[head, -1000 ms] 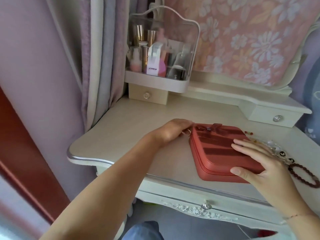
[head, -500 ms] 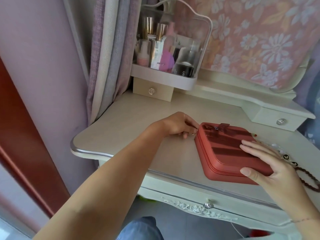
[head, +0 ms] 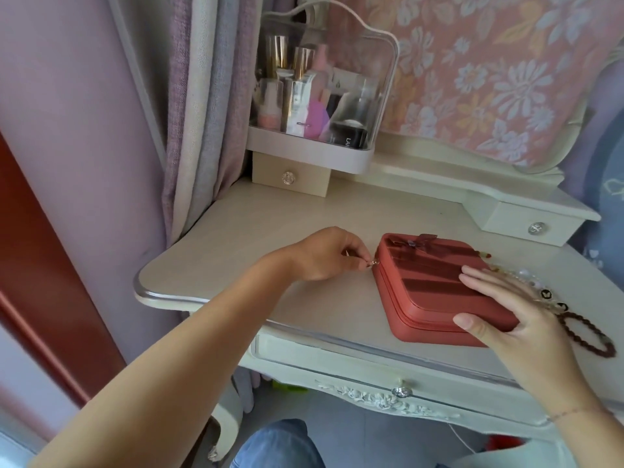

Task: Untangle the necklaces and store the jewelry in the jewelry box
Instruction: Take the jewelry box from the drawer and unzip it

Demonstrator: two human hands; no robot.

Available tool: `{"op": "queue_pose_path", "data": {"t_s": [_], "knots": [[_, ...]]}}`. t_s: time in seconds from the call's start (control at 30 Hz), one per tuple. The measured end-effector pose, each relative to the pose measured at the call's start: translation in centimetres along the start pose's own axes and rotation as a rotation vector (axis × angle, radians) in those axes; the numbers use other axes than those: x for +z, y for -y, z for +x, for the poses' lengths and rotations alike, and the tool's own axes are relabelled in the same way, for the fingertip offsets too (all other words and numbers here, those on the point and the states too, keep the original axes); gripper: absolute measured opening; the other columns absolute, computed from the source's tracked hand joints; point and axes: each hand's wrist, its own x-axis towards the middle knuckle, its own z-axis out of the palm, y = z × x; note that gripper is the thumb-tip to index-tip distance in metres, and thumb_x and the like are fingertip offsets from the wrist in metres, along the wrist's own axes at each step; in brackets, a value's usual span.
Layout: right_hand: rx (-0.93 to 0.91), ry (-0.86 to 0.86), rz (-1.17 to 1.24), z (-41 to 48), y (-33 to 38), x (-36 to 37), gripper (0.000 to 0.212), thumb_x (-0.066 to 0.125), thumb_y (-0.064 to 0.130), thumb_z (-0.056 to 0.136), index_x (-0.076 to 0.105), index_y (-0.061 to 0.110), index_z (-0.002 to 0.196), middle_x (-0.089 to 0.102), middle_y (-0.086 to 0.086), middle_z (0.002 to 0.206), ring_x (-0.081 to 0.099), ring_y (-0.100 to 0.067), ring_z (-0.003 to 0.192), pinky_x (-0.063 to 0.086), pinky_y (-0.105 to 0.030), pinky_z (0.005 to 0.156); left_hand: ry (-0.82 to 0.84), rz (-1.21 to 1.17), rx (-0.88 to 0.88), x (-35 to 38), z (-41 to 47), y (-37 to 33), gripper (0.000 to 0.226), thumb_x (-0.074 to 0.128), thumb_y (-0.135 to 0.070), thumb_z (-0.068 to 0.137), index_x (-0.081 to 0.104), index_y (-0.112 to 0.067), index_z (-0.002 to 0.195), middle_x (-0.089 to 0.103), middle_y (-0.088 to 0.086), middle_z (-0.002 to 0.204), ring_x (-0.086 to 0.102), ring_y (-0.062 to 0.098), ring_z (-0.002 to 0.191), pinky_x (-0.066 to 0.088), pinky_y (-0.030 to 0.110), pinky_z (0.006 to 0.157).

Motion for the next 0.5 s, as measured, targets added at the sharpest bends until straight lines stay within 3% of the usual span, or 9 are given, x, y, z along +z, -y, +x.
{"op": "queue_pose_path", "data": {"t_s": [0.1, 0.2, 0.4, 0.5], "knots": [[0.017, -0.056, -0.043, 0.2, 0.5, 0.8, 0.054, 0.07, 0.054, 0.071, 0.068, 0.023, 0.115, 0.06, 0.018, 0.126, 0.047, -0.008, 0.127, 0.023, -0.005, 0.106, -0.049, 0.048, 0.049, 1.2, -2.1, -0.8, 0.011, 0.061, -0.01, 0.093, 0.07, -0.014, 0.097, 0.057, -0.017, 0.076, 0.048, -0.01, 0.058, 0.035, 0.006, 0.06], [0.032, -0.153, -0.094, 0.8, 1.2, 2.5, 0.06, 0.068, 0.06, 0.069, 0.07, 0.018, 0.113, 0.062, 0.01, 0.123, 0.048, -0.013, 0.122, 0.022, -0.005, 0.103, -0.111, 0.083, 0.082, 2.3, -4.5, -1.0, 0.012, 0.061, -0.009, 0.092, 0.072, -0.013, 0.098, 0.058, -0.02, 0.077, 0.049, -0.01, 0.061, 0.036, 0.007, 0.062], [0.088, -0.265, -0.099, 1.7, 2.3, 5.4, 0.059, 0.068, 0.056, 0.071, 0.071, 0.014, 0.112, 0.065, 0.002, 0.121, 0.049, -0.019, 0.119, 0.028, -0.018, 0.101, -0.281, 0.093, 0.071, 4.5, -6.8, -1.3, 0.014, 0.061, -0.01, 0.092, 0.071, -0.011, 0.101, 0.06, -0.009, 0.086, 0.051, -0.008, 0.068, 0.037, 0.007, 0.063], [0.088, -0.282, -0.107, 2.0, 2.3, 6.0, 0.052, 0.075, 0.047, 0.073, 0.071, 0.013, 0.112, 0.065, 0.0, 0.122, 0.047, -0.02, 0.118, 0.031, -0.024, 0.102, -0.319, 0.09, 0.088, 6.2, -6.7, -2.3, 0.011, 0.061, -0.014, 0.092, 0.07, -0.013, 0.098, 0.063, -0.006, 0.087, 0.055, 0.004, 0.07, 0.049, 0.026, 0.068]]}}
